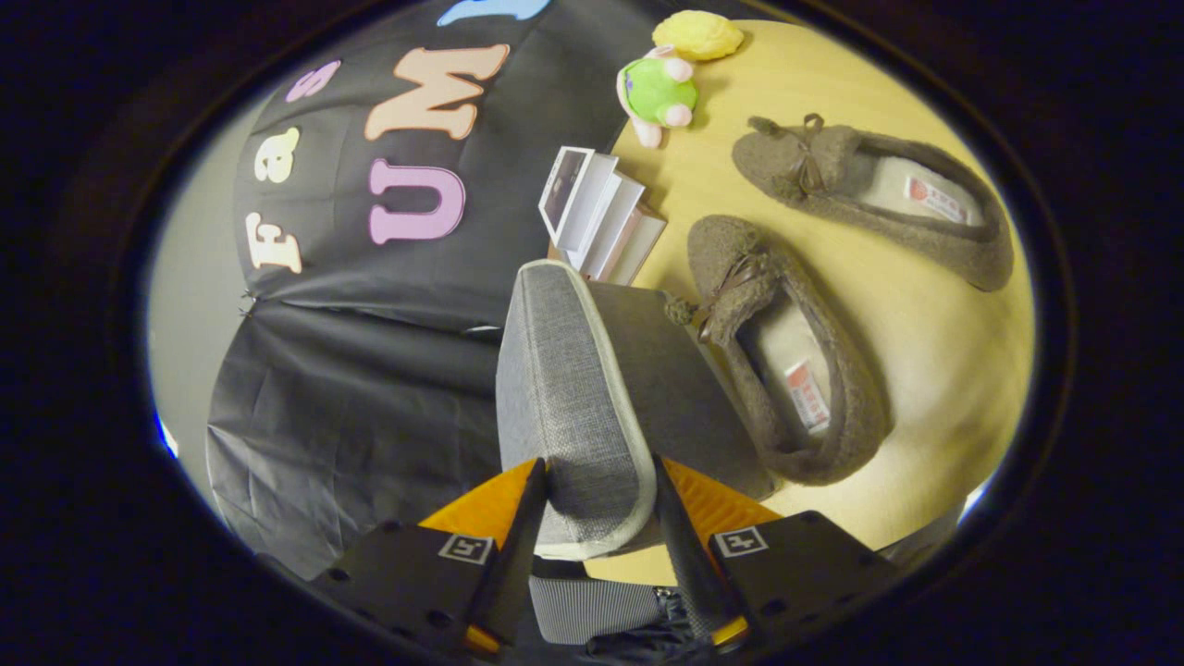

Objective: Open the storage box then place both shoes into the box .Put the left shoe in first, then the right shoe, with the right side of both shoes facing outward in a uniform manner.

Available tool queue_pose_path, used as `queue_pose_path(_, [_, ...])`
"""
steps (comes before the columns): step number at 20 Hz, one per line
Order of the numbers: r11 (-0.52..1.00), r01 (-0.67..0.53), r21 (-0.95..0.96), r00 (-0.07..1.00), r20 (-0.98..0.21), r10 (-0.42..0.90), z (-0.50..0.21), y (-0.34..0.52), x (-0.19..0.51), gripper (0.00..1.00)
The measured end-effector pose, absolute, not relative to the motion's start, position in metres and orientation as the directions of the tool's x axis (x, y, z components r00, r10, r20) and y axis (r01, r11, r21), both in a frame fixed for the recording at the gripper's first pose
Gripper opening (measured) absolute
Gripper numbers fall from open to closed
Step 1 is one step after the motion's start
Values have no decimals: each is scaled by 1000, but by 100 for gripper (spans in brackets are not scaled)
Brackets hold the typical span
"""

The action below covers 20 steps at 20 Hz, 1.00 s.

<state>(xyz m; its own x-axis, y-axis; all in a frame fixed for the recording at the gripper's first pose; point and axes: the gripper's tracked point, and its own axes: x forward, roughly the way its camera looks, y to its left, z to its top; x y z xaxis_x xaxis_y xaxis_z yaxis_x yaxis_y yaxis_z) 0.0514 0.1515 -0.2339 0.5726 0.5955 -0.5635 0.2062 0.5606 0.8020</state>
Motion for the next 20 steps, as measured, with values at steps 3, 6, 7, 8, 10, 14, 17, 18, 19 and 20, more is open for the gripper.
queue_pose_path(3, [558, 194, 807, 587, -551, 593, -227, 147, 53, 63])
queue_pose_path(6, [545, 209, 812, 625, -540, 564, -223, 133, 58, 47])
queue_pose_path(7, [518, 212, 829, 647, -516, 562, -214, 128, 61, 38])
queue_pose_path(8, [504, 205, 839, 648, -502, 572, -204, 127, 58, 30])
queue_pose_path(10, [521, 173, 836, 644, -496, 582, -200, 133, 55, 14])
queue_pose_path(14, [510, 107, 853, 664, -443, 602, -173, 146, 52, 14])
queue_pose_path(17, [504, 47, 863, 695, -390, 604, -141, 155, 54, 14])
queue_pose_path(18, [511, 25, 859, 699, -380, 606, -132, 160, 54, 14])
queue_pose_path(19, [516, -3, 857, 701, -366, 612, -120, 166, 53, 14])
queue_pose_path(20, [518, -33, 854, 701, -350, 621, -107, 174, 52, 14])
